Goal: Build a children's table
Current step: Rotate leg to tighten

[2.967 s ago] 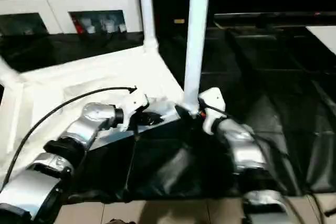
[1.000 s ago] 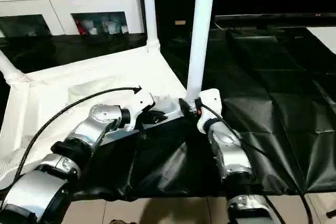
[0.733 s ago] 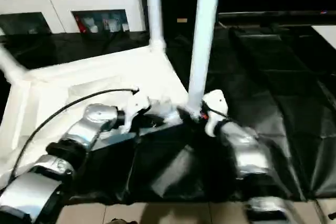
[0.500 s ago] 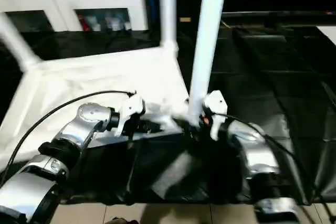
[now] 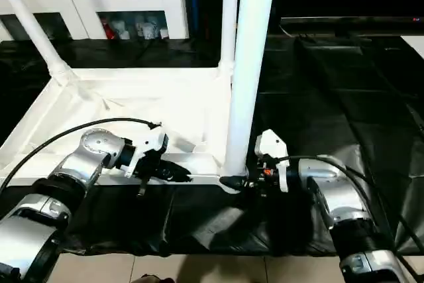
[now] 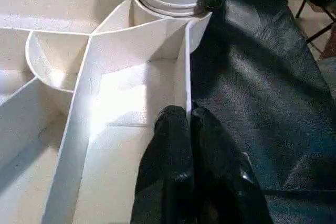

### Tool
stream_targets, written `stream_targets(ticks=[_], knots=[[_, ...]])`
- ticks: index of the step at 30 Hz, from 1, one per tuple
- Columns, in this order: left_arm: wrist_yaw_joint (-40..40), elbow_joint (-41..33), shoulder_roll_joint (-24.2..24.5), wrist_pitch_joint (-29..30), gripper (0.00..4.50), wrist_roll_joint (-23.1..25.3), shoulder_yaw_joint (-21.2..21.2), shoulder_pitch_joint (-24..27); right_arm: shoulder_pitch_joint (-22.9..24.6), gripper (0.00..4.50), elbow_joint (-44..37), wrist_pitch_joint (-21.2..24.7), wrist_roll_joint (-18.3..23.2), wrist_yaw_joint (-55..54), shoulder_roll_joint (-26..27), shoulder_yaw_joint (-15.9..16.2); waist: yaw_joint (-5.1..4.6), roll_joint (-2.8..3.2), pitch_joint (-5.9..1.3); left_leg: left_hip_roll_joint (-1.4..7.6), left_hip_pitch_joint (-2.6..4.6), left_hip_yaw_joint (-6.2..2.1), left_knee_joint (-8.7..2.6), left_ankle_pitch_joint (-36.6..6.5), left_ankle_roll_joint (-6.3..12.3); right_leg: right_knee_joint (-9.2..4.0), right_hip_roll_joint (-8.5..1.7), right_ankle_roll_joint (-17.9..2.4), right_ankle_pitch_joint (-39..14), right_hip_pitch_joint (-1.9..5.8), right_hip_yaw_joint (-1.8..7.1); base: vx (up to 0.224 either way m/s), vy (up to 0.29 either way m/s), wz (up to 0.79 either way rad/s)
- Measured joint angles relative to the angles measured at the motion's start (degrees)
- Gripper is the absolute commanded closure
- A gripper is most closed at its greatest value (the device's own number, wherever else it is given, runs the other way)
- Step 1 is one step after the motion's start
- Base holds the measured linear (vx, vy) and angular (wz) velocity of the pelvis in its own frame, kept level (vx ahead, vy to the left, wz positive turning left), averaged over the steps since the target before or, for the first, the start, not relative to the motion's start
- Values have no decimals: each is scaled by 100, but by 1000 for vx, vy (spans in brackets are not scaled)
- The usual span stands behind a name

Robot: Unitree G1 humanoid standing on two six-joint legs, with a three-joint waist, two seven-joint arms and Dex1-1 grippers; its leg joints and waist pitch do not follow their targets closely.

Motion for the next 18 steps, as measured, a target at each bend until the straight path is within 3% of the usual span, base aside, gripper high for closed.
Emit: stream_targets(ticks=[9,15,18], knots=[[110,122,-32,-10,450,6,-1,-56,20,186,-4,43,0,-124,100,-43,8,1,-1,0,4,0,0,0,0,2,0,-1,1,4,-1,0,0,0],[959,162,-209,110,450,163,25,-154,118,186,165,1,-41,-1348,645,-430,-27,1,-1,-1,11,0,1,0,-3,1,0,-17,11,7,3,0,0,0],[1548,155,-421,301,450,236,107,-172,132,186,274,-90,-141,-2282,1030,-696,-90,4,-2,-10,13,0,-1,0,-3,-6,-3,-18,11,10,11,0,0,0]])
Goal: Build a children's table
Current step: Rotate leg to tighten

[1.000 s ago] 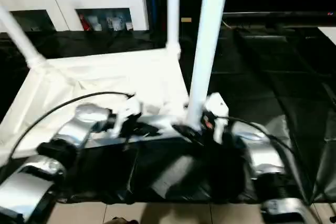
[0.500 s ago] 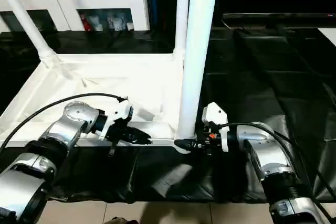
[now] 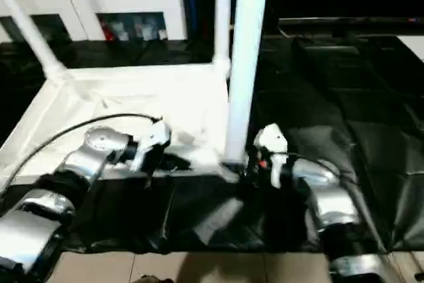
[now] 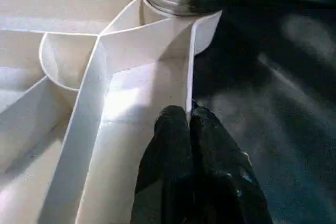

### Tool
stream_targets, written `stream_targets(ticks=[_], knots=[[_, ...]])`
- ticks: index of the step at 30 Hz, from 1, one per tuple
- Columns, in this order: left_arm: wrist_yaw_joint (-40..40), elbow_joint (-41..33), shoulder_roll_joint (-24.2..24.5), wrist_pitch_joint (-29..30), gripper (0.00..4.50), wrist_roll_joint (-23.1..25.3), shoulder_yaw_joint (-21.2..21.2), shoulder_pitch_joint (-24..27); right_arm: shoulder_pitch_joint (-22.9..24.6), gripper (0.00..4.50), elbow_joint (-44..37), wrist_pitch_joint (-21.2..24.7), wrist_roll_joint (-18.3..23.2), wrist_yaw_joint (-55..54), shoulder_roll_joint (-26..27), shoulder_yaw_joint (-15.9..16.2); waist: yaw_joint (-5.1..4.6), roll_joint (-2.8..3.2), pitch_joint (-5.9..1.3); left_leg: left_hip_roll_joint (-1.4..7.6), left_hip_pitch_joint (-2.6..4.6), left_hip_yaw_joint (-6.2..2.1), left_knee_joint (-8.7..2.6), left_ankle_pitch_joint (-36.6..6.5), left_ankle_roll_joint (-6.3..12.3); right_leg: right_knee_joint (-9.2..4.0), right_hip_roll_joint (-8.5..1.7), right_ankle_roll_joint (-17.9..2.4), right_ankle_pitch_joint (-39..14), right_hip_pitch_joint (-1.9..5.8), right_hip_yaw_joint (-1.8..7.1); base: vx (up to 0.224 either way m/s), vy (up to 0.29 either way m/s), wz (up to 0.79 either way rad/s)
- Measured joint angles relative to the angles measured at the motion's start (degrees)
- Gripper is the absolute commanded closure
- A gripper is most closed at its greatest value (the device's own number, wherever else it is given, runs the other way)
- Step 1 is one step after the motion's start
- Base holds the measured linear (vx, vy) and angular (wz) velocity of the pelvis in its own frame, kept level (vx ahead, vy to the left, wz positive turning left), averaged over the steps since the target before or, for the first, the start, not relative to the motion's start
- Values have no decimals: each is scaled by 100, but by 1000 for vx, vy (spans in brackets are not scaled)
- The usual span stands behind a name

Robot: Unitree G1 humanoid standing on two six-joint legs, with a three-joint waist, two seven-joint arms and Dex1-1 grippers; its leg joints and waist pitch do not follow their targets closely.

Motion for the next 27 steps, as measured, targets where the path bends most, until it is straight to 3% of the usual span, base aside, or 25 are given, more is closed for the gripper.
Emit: stream_targets(ticks=[5,11,13,18,23,27], knots=[[1109,-61,-494,306,450,89,120,3,-112,186,186,-185,-392,-2049,753,-349,-74,9,-10,-8,4,-2,-1,0,-1,-9,-2,1,-1,4,5,0,0,0],[1516,-185,-677,308,450,179,95,82,-202,186,341,-347,-536,-2949,1095,-465,-75,32,-26,-9,6,-9,-9,-1,-1,-10,-1,10,-6,6,1,0,0,0],[1516,-202,-675,271,450,194,75,94,-200,132,370,-416,-538,-2948,1095,-470,-73,33,-25,-9,5,-9,-11,-1,-2,-10,-1,11,-6,6,2,0,0,0],[1420,-315,-623,187,450,268,32,131,-185,78,428,-610,-526,-2634,1024,-488,-70,36,-22,-9,0,-9,-12,-1,-2,-11,-1,11,-6,2,1,0,0,0],[1036,-412,-406,57,450,246,-55,169,-180,34,405,-646,-469,-1620,470,-270,-61,35,-21,-4,-6,-9,-13,-1,-1,-11,1,15,-9,-4,-7,0,0,0],[496,-408,-190,-178,450,144,-103,202,-148,34,225,-577,-259,-530,-3,-91,-25,33,-18,9,-13,-8,-15,6,12,-6,6,21,-14,-13,-21,0,0,0]])
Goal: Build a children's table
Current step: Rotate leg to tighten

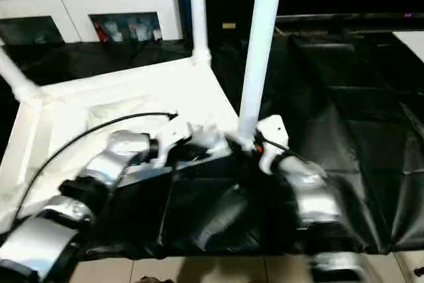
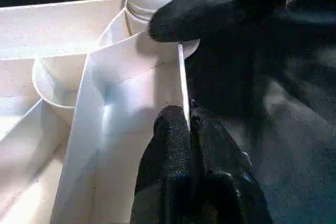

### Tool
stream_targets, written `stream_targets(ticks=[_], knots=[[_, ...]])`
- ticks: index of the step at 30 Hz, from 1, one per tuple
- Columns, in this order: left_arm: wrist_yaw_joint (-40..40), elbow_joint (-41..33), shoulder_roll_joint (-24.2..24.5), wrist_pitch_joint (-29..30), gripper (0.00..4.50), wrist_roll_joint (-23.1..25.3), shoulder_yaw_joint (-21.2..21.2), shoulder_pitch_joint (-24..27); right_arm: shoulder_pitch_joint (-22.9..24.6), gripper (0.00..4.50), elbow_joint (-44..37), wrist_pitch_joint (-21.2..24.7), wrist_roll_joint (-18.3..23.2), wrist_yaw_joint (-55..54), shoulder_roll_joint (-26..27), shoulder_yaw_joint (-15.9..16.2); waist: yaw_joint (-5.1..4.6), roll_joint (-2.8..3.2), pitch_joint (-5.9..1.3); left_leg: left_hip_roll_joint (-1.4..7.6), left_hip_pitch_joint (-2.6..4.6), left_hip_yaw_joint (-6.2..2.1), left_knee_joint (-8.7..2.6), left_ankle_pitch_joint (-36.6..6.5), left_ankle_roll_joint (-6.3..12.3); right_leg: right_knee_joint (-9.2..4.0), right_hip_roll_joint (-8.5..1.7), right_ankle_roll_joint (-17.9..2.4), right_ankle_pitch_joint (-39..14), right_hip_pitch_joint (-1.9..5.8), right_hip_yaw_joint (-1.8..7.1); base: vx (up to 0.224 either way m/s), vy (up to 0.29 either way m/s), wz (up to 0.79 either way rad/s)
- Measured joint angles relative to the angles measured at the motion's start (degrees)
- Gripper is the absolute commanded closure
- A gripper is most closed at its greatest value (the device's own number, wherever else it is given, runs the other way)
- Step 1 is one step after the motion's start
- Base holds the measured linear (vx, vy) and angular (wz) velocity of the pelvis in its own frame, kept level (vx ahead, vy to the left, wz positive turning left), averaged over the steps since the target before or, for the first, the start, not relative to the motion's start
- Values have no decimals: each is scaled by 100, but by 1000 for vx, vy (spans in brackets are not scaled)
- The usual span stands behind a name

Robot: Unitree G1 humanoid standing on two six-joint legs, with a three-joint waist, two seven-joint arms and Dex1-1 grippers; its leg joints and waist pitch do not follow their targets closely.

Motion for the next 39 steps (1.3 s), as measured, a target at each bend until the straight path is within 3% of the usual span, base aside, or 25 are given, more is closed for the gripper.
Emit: stream_targets(ticks=[3,4,7,9,18,23,34,39], knots=[[-426,13,198,-130,450,-24,-33,2,46,34,-258,121,198,847,-281,157,23,-1,2,7,1,0,0,1,1,2,2,0,0,2,-7,0,0,0],[-571,14,267,-173,450,-39,-55,1,59,60,-299,191,255,1125,-372,224,27,-2,2,6,0,1,1,-4,-7,2,1,0,0,3,-6,0,0,0],[-984,24,446,-258,450,-64,-81,1,107,72,-311,344,365,1715,-590,317,35,-14,10,4,1,4,7,-6,-11,3,-1,-1,0,6,1,0,0,0],[-1232,35,530,-307,450,-106,-117,1,104,105,-312,395,388,2032,-737,426,33,-19,13,2,2,6,10,-6,-11,3,-2,-2,1,8,6,0,0,0],[-1689,136,629,-437,450,-217,-144,-4,27,170,-310,505,390,2566,-884,562,53,-26,17,2,3,7,10,-6,-11,8,-2,-2,1,5,6,0,0,0],[-1779,171,671,-465,450,-225,-146,-17,-3,183,-309,510,388,2662,-886,625,54,-27,18,3,3,7,9,-6,-10,8,-2,-2,1,4,5,0,0,0],[-1611,242,632,-489,450,-205,-150,-41,76,186,-353,518,388,2514,-788,603,82,-26,16,3,11,7,12,-6,-10,12,-2,-2,1,11,7,0,0,0],[-318,359,266,-117,450,29,-50,-180,159,186,-208,456,113,706,-120,177,50,-25,13,-4,22,7,9,-6,-13,6,-2,-24,15,19,17,0,0,0]])
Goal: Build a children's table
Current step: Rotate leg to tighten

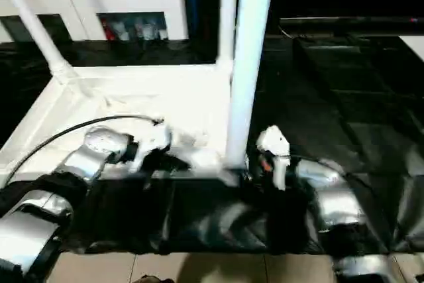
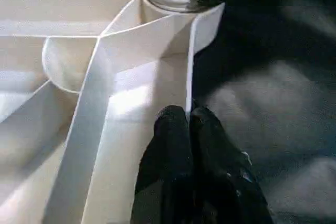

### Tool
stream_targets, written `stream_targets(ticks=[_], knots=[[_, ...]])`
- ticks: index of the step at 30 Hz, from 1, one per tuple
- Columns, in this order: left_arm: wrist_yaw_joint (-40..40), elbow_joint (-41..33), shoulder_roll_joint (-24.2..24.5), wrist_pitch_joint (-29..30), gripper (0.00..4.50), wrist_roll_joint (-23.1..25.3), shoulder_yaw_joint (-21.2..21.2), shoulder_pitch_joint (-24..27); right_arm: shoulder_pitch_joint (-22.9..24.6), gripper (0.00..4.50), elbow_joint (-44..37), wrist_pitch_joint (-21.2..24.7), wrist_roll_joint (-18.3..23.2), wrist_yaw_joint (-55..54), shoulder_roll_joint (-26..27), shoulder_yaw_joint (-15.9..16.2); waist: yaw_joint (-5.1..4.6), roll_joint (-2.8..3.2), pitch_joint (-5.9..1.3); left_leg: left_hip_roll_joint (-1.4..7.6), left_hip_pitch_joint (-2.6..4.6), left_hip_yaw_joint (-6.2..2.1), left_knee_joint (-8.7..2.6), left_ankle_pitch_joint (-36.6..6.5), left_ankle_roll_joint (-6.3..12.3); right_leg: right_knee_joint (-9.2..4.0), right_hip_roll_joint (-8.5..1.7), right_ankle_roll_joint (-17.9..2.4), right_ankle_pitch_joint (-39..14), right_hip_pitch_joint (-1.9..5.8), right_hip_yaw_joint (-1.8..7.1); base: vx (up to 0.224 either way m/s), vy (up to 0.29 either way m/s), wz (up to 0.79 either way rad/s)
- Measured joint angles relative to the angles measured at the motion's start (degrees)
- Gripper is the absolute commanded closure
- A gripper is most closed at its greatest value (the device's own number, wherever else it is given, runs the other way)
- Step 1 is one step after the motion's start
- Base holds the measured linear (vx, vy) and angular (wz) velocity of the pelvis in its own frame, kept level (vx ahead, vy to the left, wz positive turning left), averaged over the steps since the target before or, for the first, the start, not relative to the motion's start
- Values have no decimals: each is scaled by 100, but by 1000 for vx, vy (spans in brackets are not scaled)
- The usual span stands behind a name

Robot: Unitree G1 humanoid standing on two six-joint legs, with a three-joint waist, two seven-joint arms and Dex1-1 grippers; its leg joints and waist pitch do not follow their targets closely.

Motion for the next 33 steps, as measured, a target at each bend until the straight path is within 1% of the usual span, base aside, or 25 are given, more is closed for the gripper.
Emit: stream_targets(ticks=[2,4,6,9,11,14,15,16,17,18,20,21,23,24,25,26,28,29,30,33], knots=[[410,-8,-179,154,450,59,39,-1,-3,187,63,-23,-68,-742,240,-124,-64,0,0,-10,1,-1,1,0,0,-12,-5,39,-24,1,8,0,0,0],[804,-37,-388,290,450,91,66,16,-23,187,161,-77,-166,-1445,518,-280,-94,-7,-4,-17,5,-1,1,0,0,-19,-6,46,-28,3,12,0,0,0],[1228,-102,-594,426,450,110,72,56,-73,187,223,-95,-302,-2215,807,-416,-127,6,-11,-22,7,-4,0,0,0,-36,-6,50,-31,3,9,0,0,0],[1546,-119,-744,500,450,130,72,88,-150,187,310,-108,-461,-2905,1072,-483,-188,9,-12,-22,10,-18,-7,-1,0,-59,-3,57,-35,-7,7,0,0,0],[1740,-134,-800,488,450,213,72,113,-190,187,399,-216,-605,-3431,1320,-530,-230,15,-16,-24,17,-23,-25,-1,0,-88,-1,58,-36,0,2,0,0,0],[1783,-188,-808,483,450,226,71,147,-182,187,456,-384,-681,-3664,1414,-528,-241,19,-14,-30,13,-22,-39,-1,0,-116,-1,59,-36,2,2,0,0,0],[1778,-209,-808,483,450,226,71,159,-170,187,467,-439,-687,-3681,1419,-528,-240,21,-13,-32,13,-21,-38,-1,0,-117,-2,59,-36,1,2,0,0,0],[1767,-233,-807,480,450,225,71,170,-157,152,472,-491,-686,-3685,1417,-529,-241,23,-12,-34,11,-19,-38,-1,0,-118,-2,59,-36,0,3,0,0,0],[1748,-252,-804,463,450,221,71,179,-139,131,475,-561,-682,-3678,1407,-529,-241,24,-11,-35,6,-18,-38,-1,0,-118,-2,59,-36,0,4,0,0,0],[1716,-269,-801,447,450,211,70,187,-121,131,482,-624,-673,-3642,1385,-528,-240,24,-12,-35,0,-17,-37,-1,0,-118,-2,58,-35,2,6,0,0,0],[1587,-356,-784,434,450,199,64,212,-115,98,492,-719,-667,-3424,1260,-520,-227,29,-13,-35,-16,-13,-37,0,1,-115,-4,47,-27,17,7,0,0,0],[1514,-375,-772,416,450,196,54,221,-115,98,490,-763,-661,-3279,1189,-504,-223,31,-14,-35,-16,-10,-37,0,1,-111,-4,30,-13,19,8,0,0,0],[1294,-407,-740,388,450,165,45,230,-128,78,478,-874,-593,-2964,1051,-492,-208,40,-20,-30,-13,-10,-36,0,2,-103,-6,12,27,30,9,0,0,0],[1182,-418,-712,361,450,130,39,237,-140,78,470,-893,-562,-2820,978,-491,-199,47,-24,-28,-13,-10,-38,0,2,-99,-6,12,28,31,6,0,0,0],[1043,-434,-669,329,450,72,38,257,-150,66,461,-906,-518,-2612,851,-435,-195,53,-28,-27,-13,-10,-40,0,2,-95,-6,12,30,31,5,57,-17,4],[845,-467,-615,271,450,-8,31,295,-152,55,460,-921,-480,-2381,686,-417,-176,54,-28,-22,-14,-11,-40,1,3,-87,-5,14,30,30,-1,64,-16,2],[645,-496,-534,251,450,-57,24,303,-157,48,448,-927,-444,-2101,484,-414,-129,60,-32,-13,-14,-11,-39,6,11,-82,-1,29,21,28,-7,62,-14,0],[511,-514,-490,225,450,-82,16,306,-158,48,436,-926,-392,-1889,417,-410,-91,63,-34,-8,-16,-10,-35,17,30,-74,2,40,13,22,-8,0,0,0],[388,-524,-446,185,450,-109,2,311,-158,48,421,-922,-357,-1691,367,-390,-73,63,-34,-8,-19,-10,-34,17,31,-66,2,50,4,17,-8,0,0,0],[-126,-538,-234,62,450,-199,-22,327,-135,48,214,-750,-90,-607,-15,-189,-20,57,-30,-6,-43,-6,-15,13,38,-8,-2,37,-31,-24,-8,0,0,0]])
